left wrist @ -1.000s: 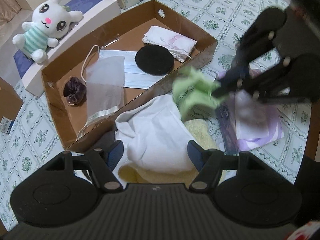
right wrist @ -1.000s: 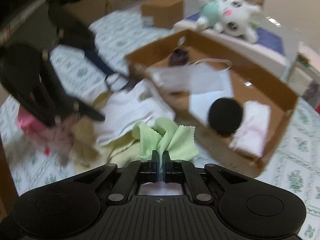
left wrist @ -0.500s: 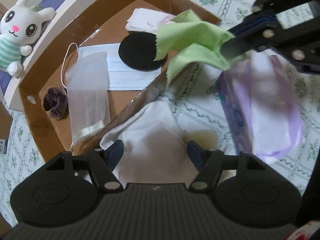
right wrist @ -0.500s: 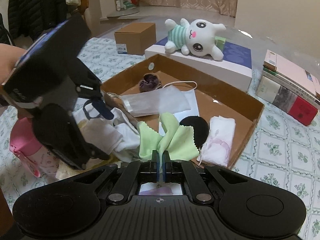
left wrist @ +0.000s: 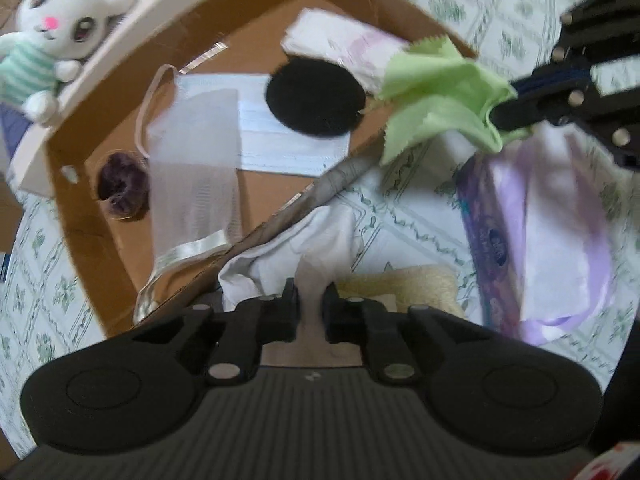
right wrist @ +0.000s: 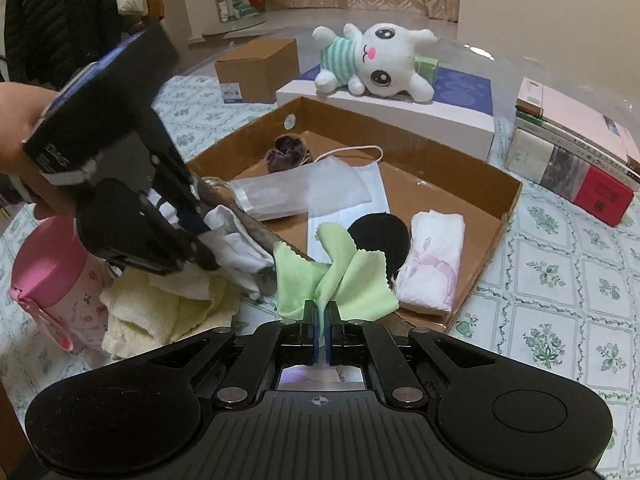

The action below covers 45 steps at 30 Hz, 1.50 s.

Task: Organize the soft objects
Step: 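Grasp the white cloth with the left tool while the right tool holds the green cloth, then carry the white and green cloths to the box and release them inside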

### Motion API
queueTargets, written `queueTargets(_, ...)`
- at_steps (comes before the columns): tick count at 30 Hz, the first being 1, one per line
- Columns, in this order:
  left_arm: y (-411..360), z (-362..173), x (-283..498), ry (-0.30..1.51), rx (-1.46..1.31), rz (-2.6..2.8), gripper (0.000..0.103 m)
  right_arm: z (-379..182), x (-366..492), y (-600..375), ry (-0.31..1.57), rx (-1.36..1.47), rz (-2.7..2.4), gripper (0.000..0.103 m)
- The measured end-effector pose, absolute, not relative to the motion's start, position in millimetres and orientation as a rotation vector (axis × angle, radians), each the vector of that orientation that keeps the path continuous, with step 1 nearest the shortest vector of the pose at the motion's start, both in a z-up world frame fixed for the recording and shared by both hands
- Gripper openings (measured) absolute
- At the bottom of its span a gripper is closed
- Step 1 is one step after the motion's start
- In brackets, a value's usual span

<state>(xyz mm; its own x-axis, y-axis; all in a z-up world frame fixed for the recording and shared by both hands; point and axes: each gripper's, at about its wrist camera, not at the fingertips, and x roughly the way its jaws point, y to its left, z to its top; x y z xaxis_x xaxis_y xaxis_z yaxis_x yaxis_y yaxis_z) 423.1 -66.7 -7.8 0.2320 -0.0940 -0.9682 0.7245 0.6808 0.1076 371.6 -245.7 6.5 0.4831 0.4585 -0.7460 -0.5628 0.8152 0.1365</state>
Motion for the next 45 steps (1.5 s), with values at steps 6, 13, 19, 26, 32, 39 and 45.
queueTargets(6,-44,46,412,1.116,0.484,-0.569,0.01,33,361,-250,0.824,-0.114,0.587,0.003)
queueTargets(13,-35,102,397,1.016,0.433,-0.488,0.01,72,347,-255,0.772,-0.077,0.552,0.003)
queueTargets(19,-30,126,388,0.956,0.38,-0.433,0.01,93,343,-264,0.757,-0.015,0.522,0.003)
queueTargets(26,-30,138,383,0.916,0.35,-0.405,0.01,106,343,-268,0.746,-0.014,0.495,0.003)
queueTargets(32,-30,135,384,0.912,0.346,-0.397,0.01,105,346,-266,0.749,-0.015,0.488,0.003)
queueTargets(39,-25,127,394,0.906,0.328,-0.36,0.01,97,356,-263,0.757,-0.009,0.477,0.003)
queueTargets(45,-21,115,411,0.906,0.272,-0.308,0.01,87,380,-264,0.759,0.04,0.424,0.003)
